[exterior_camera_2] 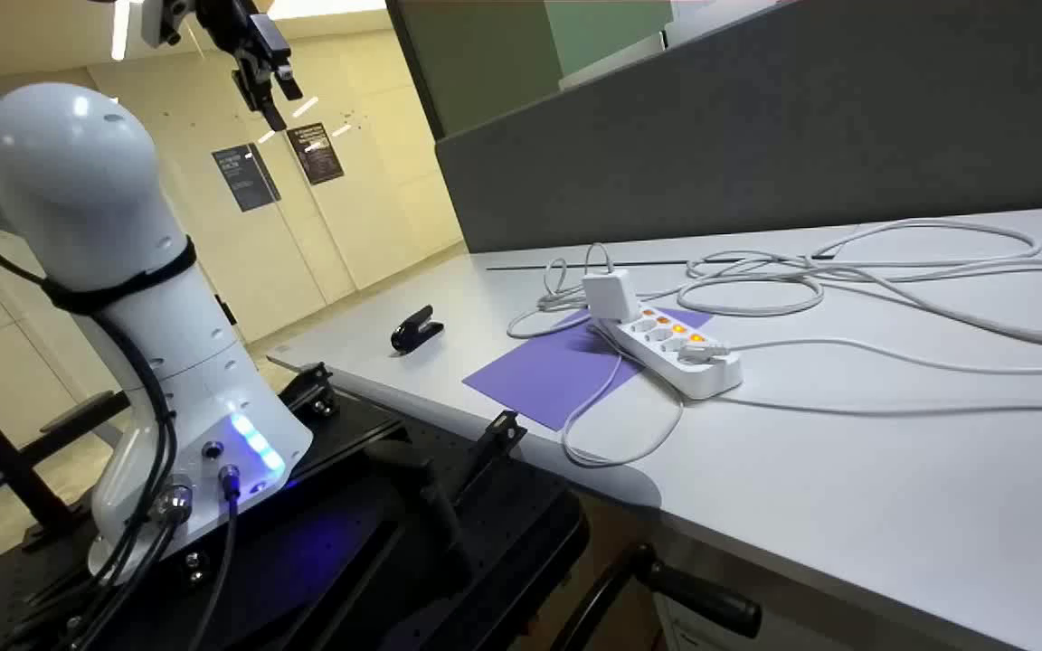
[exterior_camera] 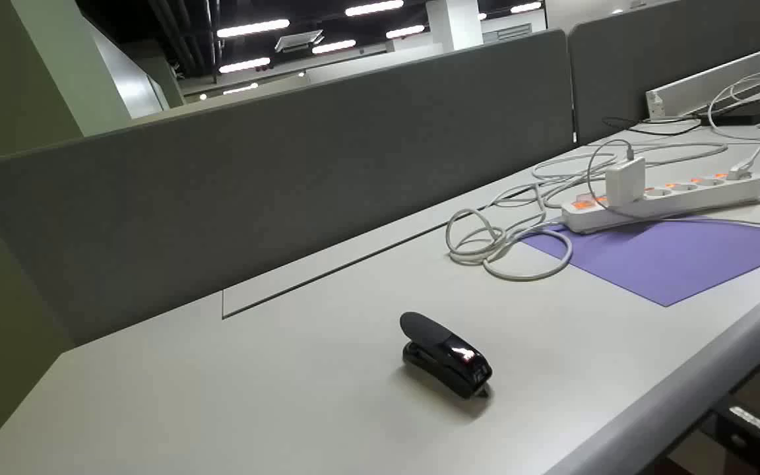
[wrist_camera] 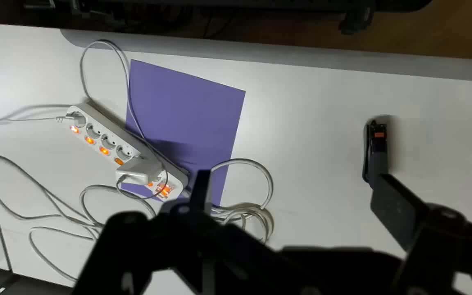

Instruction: Turn on the fourth switch on the extension cable.

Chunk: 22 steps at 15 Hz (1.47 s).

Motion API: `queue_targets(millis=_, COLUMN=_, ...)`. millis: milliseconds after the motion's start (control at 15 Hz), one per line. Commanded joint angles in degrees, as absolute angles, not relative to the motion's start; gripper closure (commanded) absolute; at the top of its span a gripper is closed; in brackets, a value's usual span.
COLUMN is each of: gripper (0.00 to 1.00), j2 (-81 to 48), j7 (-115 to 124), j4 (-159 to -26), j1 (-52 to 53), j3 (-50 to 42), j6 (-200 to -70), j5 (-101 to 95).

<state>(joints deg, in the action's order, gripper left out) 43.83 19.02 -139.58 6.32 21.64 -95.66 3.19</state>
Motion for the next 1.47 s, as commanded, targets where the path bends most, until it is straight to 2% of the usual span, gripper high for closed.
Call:
queue_targets(millis=0, gripper=0.00, j2=43.46, j7=19.65, j4=-139.51, j1=7.42, j3=20.86, j6=-95.59, j5=2.58)
queue_targets(millis=867, gripper=0.00, j2=43.44, j7=19.65, j4=-140.46, j1=7.47, j3=20.90, j6=-95.60, j5=2.56)
queue_targets(millis=1400, gripper=0.00, j2=45.77, j7=20.10, j4=-147.57, j1=4.83, j3=16.29, j6=-102.41, j5=3.78)
